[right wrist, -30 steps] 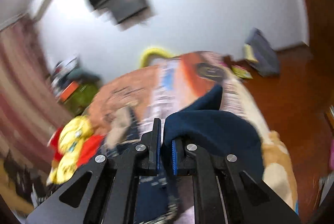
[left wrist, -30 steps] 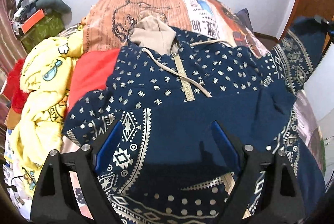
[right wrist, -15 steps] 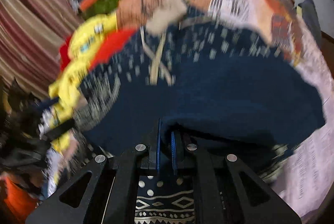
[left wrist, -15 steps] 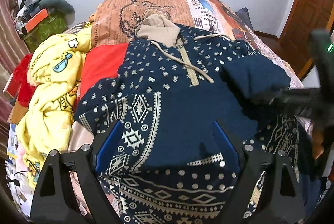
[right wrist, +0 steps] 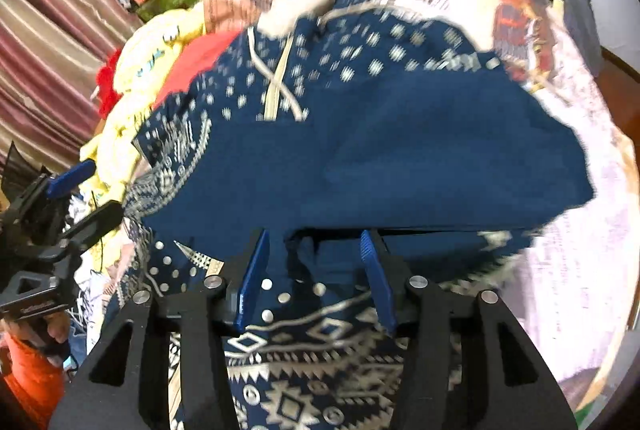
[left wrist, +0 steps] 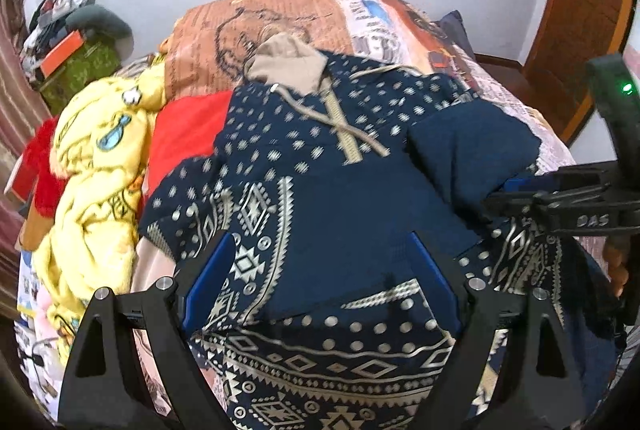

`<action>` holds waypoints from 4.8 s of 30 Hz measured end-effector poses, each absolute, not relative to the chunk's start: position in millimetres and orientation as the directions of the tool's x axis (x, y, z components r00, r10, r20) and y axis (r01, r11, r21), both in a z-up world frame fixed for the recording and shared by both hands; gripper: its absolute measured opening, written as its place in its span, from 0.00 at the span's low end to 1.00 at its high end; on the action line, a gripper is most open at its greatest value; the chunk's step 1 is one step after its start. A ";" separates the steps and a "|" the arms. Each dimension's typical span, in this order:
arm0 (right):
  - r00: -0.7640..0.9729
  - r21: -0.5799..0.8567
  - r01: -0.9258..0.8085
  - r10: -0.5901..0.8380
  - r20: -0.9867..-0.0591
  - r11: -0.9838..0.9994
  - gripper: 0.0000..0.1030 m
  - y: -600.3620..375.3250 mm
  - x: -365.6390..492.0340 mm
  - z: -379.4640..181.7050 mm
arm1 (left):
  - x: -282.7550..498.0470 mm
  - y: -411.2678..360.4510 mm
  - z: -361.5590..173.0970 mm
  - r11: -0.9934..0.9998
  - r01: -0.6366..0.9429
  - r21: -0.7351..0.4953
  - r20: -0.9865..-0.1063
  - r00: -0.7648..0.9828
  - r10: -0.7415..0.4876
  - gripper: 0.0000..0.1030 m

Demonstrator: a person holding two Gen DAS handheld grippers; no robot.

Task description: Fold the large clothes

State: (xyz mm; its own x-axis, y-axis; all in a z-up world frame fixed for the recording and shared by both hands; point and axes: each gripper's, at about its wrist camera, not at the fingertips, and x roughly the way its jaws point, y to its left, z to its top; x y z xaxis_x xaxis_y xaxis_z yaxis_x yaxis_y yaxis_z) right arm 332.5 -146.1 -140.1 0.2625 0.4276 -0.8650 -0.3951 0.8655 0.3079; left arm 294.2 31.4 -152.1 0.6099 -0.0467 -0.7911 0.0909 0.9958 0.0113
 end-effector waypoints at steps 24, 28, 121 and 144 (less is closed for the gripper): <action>0.552 0.206 -0.052 0.200 -0.809 0.977 0.54 -317.5 313.6 -128.7 | 395.1 -205.5 -177.5 0.852 0.519 0.064 -0.856 0.467 -0.220 0.85; 0.547 0.210 -0.023 0.189 -0.816 0.977 0.54 -332.0 307.2 -135.5 | 404.7 -242.3 -195.8 0.810 0.581 0.084 -0.871 0.438 -0.224 0.78; 0.447 0.142 -0.410 0.334 -0.829 0.901 0.56 -100.3 481.0 -100.2 | 480.8 175.9 -169.7 0.980 -0.076 -0.184 -0.836 0.537 -0.115 0.74; 0.293 0.230 -0.436 0.379 -0.878 0.870 0.07 -38.5 542.9 -178.3 | 538.9 174.8 -226.3 0.917 -0.127 -0.377 -0.836 0.474 -0.278 0.04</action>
